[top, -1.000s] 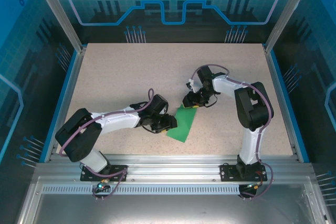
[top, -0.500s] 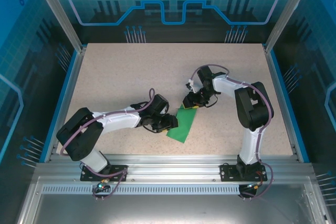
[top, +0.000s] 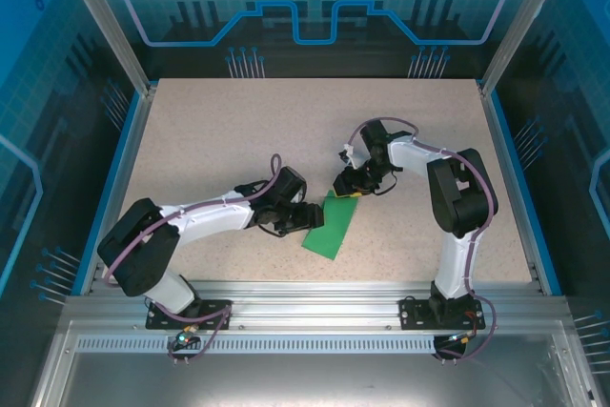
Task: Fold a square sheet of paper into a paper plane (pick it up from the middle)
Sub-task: Pick up the paper from the center of the table.
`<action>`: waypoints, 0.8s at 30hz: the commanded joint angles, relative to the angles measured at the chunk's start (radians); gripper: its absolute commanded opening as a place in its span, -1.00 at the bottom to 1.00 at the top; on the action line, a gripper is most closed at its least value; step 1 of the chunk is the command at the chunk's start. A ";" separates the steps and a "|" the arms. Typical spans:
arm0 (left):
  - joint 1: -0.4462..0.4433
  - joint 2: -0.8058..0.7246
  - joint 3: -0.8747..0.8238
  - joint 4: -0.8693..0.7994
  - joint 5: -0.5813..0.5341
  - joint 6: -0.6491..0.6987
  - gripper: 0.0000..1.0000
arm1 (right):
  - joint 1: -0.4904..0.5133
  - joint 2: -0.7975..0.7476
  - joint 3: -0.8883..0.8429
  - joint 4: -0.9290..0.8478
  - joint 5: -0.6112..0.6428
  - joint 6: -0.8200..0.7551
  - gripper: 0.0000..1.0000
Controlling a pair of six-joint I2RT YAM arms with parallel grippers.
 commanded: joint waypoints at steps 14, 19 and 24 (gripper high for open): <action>-0.002 0.075 0.046 0.081 0.200 0.049 -0.35 | -0.021 -0.066 -0.020 0.020 0.009 0.047 -0.01; -0.003 0.074 0.058 0.077 0.198 0.042 -0.64 | -0.052 -0.172 -0.061 0.034 0.143 0.109 0.19; -0.003 0.069 0.070 0.064 0.180 0.016 -0.72 | -0.077 -0.337 -0.165 0.049 0.289 0.175 0.29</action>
